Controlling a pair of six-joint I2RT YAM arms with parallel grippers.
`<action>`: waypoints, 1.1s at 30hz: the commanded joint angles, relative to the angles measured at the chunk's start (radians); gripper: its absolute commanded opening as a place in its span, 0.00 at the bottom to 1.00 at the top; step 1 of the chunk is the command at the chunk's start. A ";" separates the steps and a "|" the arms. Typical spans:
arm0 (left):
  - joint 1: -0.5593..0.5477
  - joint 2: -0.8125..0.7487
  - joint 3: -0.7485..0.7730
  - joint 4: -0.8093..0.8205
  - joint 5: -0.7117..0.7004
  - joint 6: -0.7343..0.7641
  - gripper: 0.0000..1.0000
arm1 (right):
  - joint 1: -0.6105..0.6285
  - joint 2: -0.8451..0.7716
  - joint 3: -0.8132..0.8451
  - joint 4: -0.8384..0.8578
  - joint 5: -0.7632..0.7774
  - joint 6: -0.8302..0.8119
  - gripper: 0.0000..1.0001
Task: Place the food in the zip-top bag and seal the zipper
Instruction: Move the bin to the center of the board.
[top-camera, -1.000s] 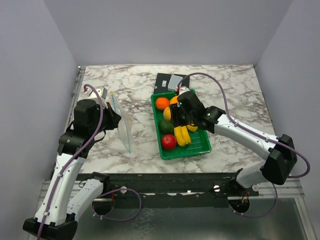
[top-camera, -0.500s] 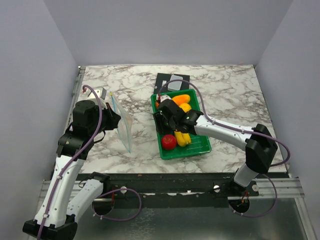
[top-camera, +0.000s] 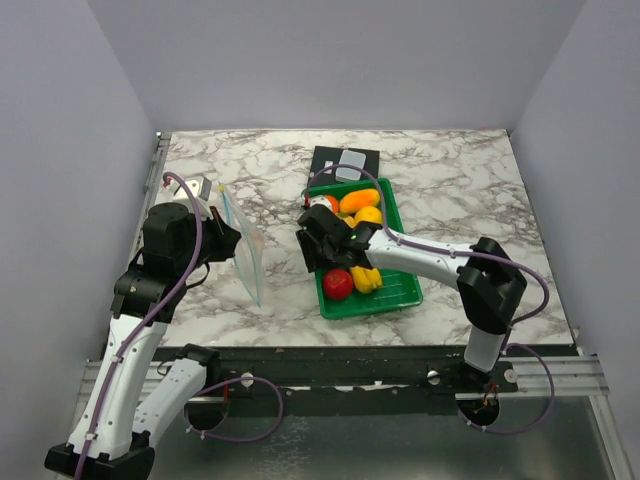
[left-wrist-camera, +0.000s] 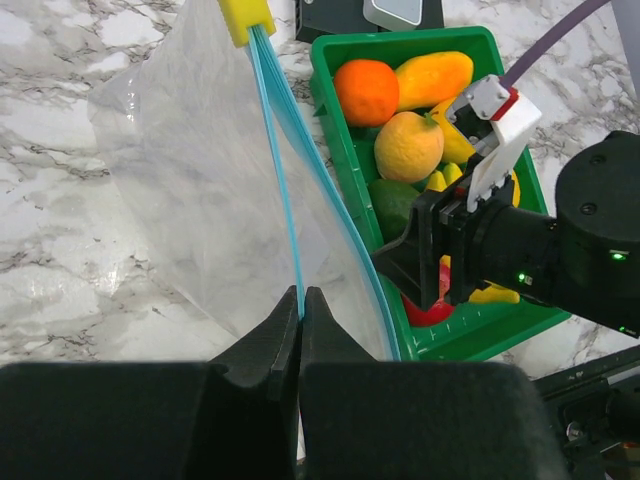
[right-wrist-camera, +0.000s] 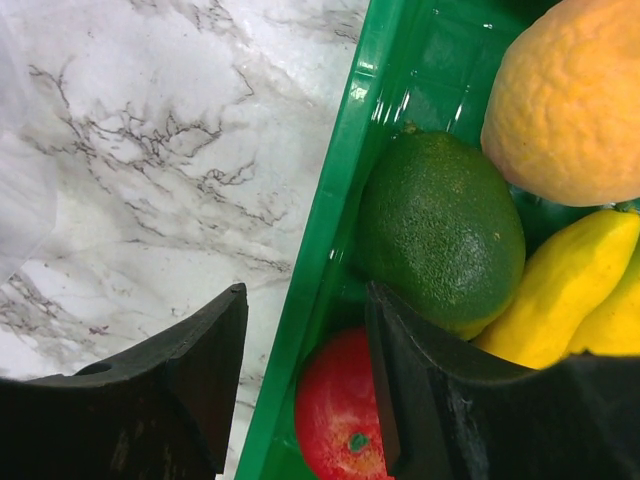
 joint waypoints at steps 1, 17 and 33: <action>-0.007 -0.014 -0.006 0.002 0.021 0.003 0.00 | 0.011 0.051 0.039 0.007 0.043 0.025 0.56; -0.005 -0.029 -0.002 -0.017 0.018 0.009 0.00 | 0.022 0.096 0.017 -0.019 0.114 0.067 0.21; -0.005 -0.037 -0.009 -0.017 0.020 0.007 0.00 | 0.022 -0.107 -0.181 -0.031 0.209 0.128 0.01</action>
